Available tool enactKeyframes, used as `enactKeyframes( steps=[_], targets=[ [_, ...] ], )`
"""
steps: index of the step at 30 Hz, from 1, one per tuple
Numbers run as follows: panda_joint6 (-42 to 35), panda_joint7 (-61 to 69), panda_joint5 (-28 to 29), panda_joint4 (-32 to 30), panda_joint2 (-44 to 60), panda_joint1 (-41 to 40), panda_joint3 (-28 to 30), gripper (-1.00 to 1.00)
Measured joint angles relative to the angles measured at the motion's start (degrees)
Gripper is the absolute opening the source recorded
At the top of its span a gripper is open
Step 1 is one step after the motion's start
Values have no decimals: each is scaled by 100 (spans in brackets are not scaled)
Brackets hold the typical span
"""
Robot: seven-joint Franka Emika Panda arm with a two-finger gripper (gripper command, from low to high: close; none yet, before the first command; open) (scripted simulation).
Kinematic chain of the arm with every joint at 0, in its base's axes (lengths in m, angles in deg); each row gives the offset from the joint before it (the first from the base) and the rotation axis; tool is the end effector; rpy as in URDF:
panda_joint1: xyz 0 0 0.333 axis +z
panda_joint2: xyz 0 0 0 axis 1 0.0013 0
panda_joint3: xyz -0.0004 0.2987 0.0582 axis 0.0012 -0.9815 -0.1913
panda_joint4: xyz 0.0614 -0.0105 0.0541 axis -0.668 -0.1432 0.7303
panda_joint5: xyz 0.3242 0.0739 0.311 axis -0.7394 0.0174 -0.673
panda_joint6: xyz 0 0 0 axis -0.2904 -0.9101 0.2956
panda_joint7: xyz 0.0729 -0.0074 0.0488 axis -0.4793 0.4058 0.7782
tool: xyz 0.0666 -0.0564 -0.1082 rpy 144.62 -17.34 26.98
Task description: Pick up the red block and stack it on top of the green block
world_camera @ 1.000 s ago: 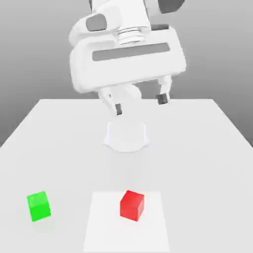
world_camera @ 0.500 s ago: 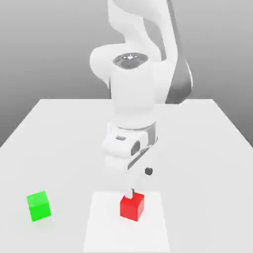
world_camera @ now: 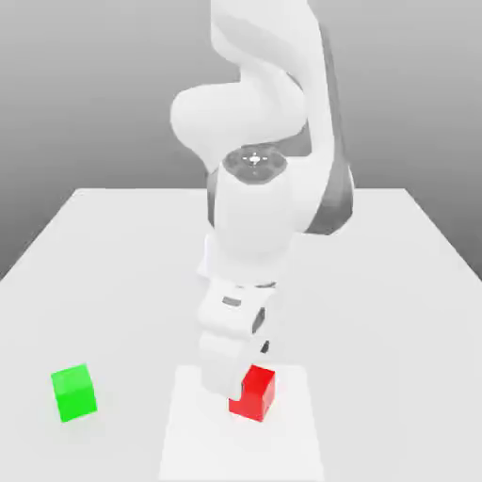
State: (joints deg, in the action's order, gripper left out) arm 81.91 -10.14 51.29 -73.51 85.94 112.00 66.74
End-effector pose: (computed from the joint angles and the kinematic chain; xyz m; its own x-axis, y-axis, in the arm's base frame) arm 0.4065 0.0108 0.0785 0.9322 0.3615 -0.0205 0.3616 -0.9323 0.0013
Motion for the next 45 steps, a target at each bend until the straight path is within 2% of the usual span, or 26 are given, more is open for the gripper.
enactKeyframes(
  steps=[6,11,12,19,26,33,45],
  targets=[
    [369,383,-530,22,379,-171,-309,0],
    [798,752,-1022,19,744,-513,-787,0],
    [861,788,-1069,17,794,-584,-872,-100],
    [848,783,-1062,17,791,-588,-874,-100],
    [309,285,-395,19,325,-243,-348,-100],
    [-87,-121,170,-14,-103,-128,-88,-100],
    [-329,-364,601,-193,-644,-78,52,-100]
  ],
)
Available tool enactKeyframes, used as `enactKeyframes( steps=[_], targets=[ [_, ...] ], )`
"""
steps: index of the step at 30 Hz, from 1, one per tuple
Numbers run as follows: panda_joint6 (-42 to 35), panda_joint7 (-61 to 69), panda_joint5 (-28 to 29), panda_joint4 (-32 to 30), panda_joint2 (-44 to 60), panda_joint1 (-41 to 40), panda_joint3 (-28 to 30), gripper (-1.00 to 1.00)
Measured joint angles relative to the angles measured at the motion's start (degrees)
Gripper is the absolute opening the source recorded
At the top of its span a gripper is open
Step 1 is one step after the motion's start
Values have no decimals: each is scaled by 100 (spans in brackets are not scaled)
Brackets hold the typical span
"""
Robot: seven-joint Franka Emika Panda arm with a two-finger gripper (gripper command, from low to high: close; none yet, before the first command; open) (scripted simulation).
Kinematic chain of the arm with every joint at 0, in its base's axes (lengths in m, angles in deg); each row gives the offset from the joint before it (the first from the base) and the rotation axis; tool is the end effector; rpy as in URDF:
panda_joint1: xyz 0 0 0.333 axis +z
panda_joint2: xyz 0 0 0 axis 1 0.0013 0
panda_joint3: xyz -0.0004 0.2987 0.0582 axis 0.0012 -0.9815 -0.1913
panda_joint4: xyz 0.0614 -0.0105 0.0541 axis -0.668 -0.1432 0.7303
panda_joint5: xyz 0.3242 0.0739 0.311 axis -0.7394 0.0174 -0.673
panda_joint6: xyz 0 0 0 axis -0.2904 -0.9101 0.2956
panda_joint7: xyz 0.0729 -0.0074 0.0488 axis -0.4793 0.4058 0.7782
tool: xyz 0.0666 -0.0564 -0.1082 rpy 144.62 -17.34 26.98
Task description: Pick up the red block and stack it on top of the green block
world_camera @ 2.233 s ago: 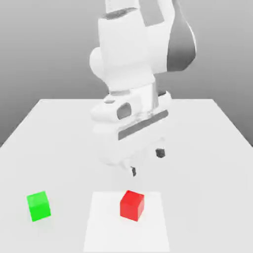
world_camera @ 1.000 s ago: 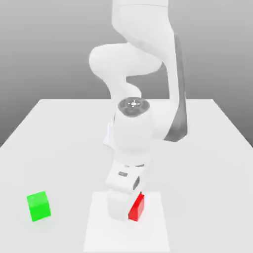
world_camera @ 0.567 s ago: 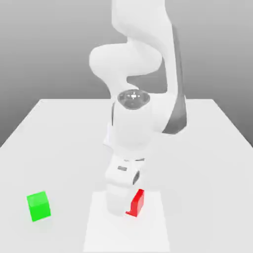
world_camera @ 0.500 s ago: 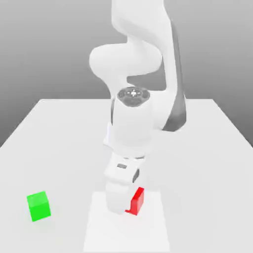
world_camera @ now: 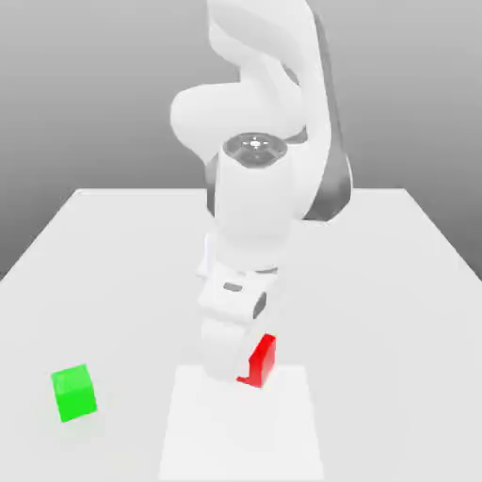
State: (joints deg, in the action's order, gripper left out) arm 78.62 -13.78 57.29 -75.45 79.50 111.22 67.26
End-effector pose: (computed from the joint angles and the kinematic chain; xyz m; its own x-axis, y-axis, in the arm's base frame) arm 0.4057 0.0143 0.1063 0.9279 0.3729 -0.0061 0.3729 -0.9279 0.0010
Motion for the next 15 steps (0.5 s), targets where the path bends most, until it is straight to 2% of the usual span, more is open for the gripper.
enactKeyframes(
  steps=[3,6,13,15],
  targets=[
    [-188,340,28,178,35,-103,459,-100],
    [-411,801,3,413,84,-940,867,-100],
    [-845,1931,-153,935,112,-2084,1369,-100],
    [-793,2096,-247,997,191,-2140,1346,-100]
  ],
)
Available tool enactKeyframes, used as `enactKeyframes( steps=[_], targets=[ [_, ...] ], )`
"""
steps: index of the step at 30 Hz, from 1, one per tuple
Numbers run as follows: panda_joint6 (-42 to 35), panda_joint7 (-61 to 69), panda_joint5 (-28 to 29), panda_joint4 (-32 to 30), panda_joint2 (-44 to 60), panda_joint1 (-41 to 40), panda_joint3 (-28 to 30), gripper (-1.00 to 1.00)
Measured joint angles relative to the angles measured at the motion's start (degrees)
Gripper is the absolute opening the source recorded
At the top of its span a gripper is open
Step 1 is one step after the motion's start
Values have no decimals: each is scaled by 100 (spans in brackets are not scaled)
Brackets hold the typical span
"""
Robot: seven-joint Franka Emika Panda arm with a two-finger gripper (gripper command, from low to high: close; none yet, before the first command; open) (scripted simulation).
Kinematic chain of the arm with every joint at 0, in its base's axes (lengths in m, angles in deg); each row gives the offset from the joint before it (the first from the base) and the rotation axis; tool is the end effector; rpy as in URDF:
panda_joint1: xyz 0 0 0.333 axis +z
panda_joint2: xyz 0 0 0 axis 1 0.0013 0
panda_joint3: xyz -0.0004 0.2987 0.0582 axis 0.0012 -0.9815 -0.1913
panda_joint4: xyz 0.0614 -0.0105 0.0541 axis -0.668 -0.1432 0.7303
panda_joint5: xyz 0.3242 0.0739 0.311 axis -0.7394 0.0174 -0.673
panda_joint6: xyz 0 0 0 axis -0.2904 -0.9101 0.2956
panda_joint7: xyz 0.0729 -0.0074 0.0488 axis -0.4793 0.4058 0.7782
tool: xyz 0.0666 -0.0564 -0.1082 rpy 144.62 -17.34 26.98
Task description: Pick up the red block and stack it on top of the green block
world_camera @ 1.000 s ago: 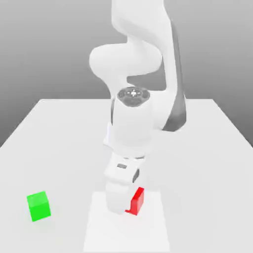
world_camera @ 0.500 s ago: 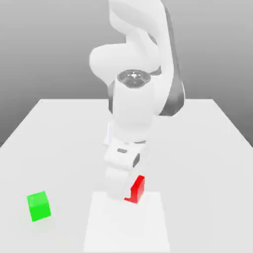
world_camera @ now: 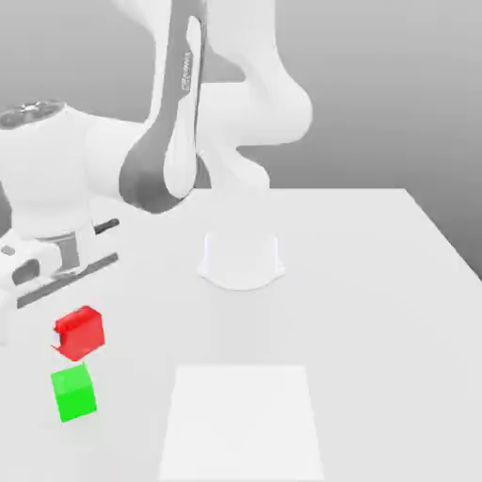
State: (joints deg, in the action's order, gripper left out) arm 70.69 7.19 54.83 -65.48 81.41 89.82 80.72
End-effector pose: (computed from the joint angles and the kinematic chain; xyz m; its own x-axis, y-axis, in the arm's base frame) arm 0.3928 -0.2582 0.1430 0.9948 0.1023 0.0012 0.1023 -0.9947 0.0040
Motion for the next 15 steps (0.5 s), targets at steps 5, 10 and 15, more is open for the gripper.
enactKeyframes(
  steps=[5,10,15],
  targets=[
    [332,350,-442,52,388,-28,-134,-100],
    [703,861,-1146,88,913,-280,-507,-100],
    [839,1080,-1448,102,1124,-433,-711,100]
  ],
)
